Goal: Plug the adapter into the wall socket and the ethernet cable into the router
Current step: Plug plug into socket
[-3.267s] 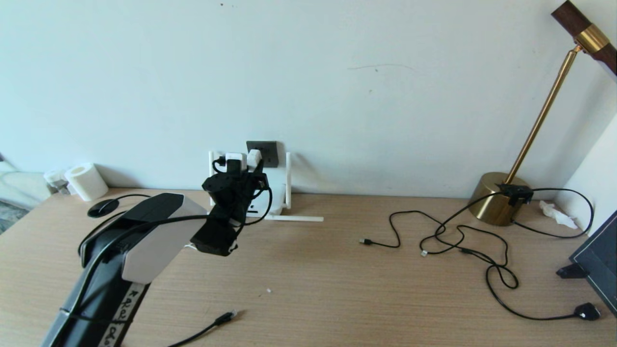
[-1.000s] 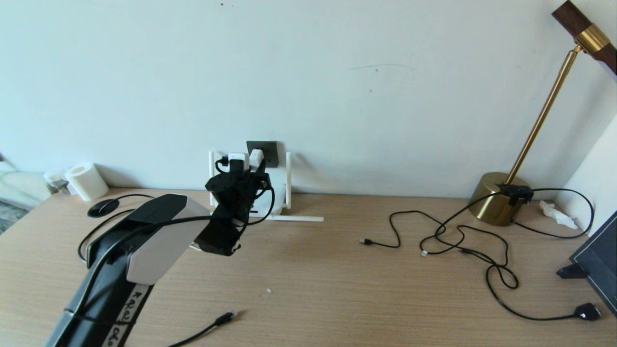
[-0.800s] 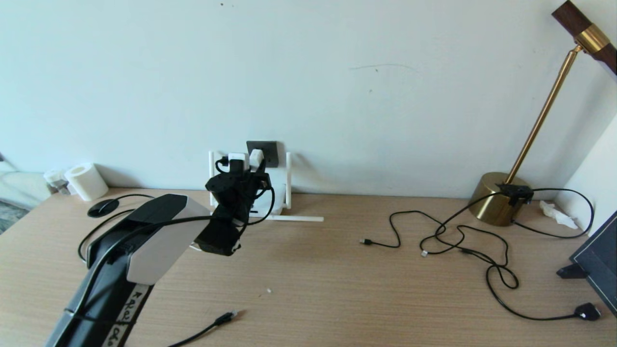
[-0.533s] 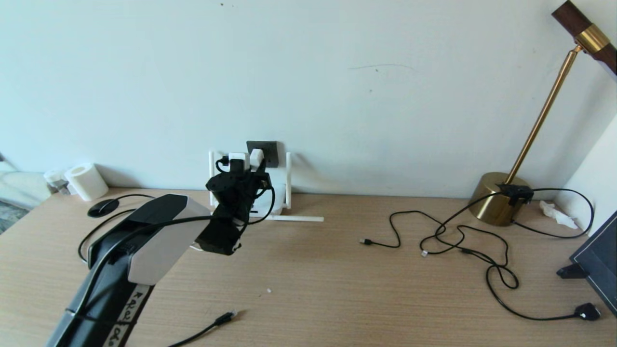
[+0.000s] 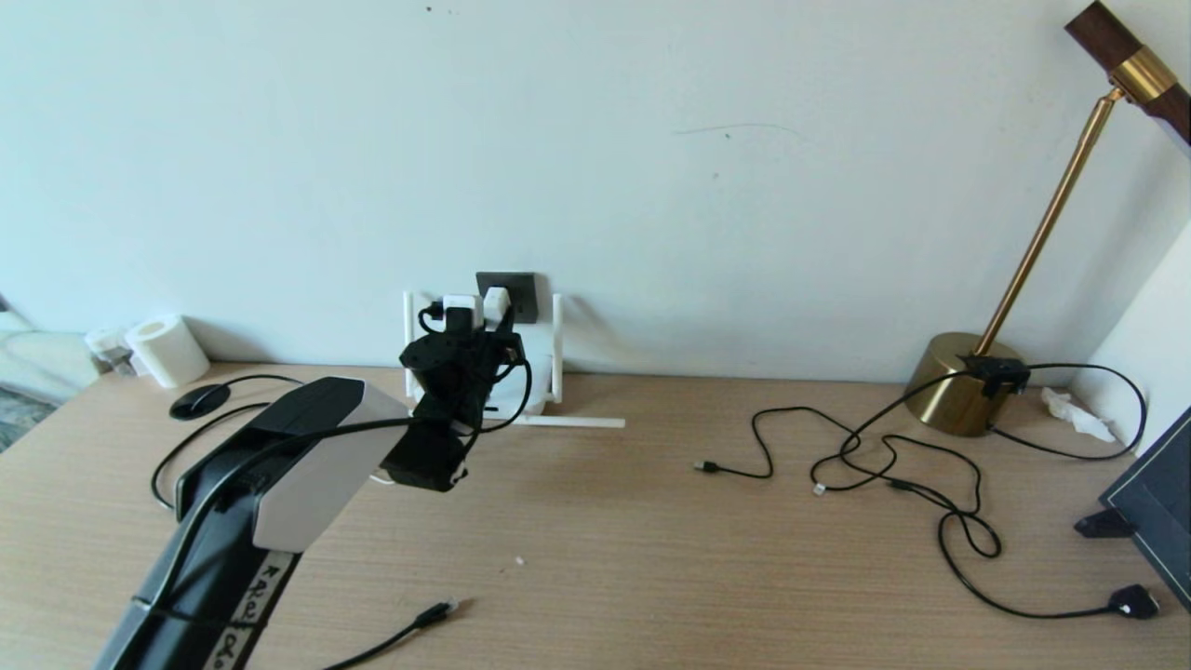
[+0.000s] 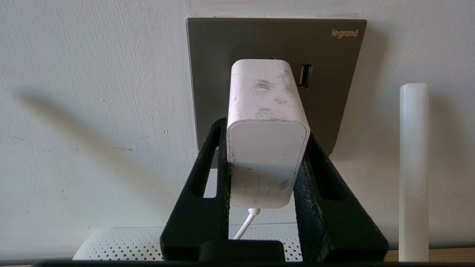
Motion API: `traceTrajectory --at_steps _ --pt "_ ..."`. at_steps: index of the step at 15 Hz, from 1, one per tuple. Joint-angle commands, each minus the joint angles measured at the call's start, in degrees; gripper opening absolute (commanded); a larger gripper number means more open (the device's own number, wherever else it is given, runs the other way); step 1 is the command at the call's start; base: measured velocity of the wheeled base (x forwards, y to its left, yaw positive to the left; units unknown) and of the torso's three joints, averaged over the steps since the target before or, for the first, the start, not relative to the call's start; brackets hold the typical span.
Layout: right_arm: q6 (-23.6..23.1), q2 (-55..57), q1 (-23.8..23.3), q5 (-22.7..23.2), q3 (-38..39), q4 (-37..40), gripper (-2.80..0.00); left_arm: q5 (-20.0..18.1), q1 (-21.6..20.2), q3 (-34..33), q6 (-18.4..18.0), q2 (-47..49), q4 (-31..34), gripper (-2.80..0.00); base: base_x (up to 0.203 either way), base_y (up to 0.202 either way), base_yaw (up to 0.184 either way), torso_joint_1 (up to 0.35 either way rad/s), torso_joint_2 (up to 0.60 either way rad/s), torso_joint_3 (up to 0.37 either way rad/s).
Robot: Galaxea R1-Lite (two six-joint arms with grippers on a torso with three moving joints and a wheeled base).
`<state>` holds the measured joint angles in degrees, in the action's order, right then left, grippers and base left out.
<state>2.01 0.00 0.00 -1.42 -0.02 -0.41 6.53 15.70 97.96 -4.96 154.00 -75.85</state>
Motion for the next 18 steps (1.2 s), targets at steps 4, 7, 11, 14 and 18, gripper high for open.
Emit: traceTrajectory --at_steps 4,7,11,14,18 --pt "0.03 0.0 0.0 -0.03 0.02 -0.02 0.0 0.06 0.03 0.03 -0.05 0.33 -0.35 -2.8 0.0 0.0 0.0 0.0 0.0 0.0" --pt "0.02 0.0 0.0 0.02 -0.05 -0.02 0.0 0.06 -0.06 0.45 -0.05 0.4 0.04 -2.8 0.0 0.0 0.0 0.0 0.0 0.0" --pt "0.01 0.0 0.0 0.02 0.02 -0.02 0.0 0.06 -0.06 1.24 -0.05 0.77 0.35 -2.8 0.0 0.0 0.0 0.0 0.0 0.0" --pt "0.02 0.0 0.0 0.02 0.02 -0.02 0.0 0.06 -0.06 1.35 -0.05 0.77 0.79 -2.8 0.0 0.0 0.0 0.0 0.0 0.0" --pt "0.01 0.0 0.0 0.02 0.02 0.05 0.0 0.06 -0.06 2.76 -0.05 0.86 1.23 -2.8 0.0 0.0 0.0 0.0 0.0 0.0"
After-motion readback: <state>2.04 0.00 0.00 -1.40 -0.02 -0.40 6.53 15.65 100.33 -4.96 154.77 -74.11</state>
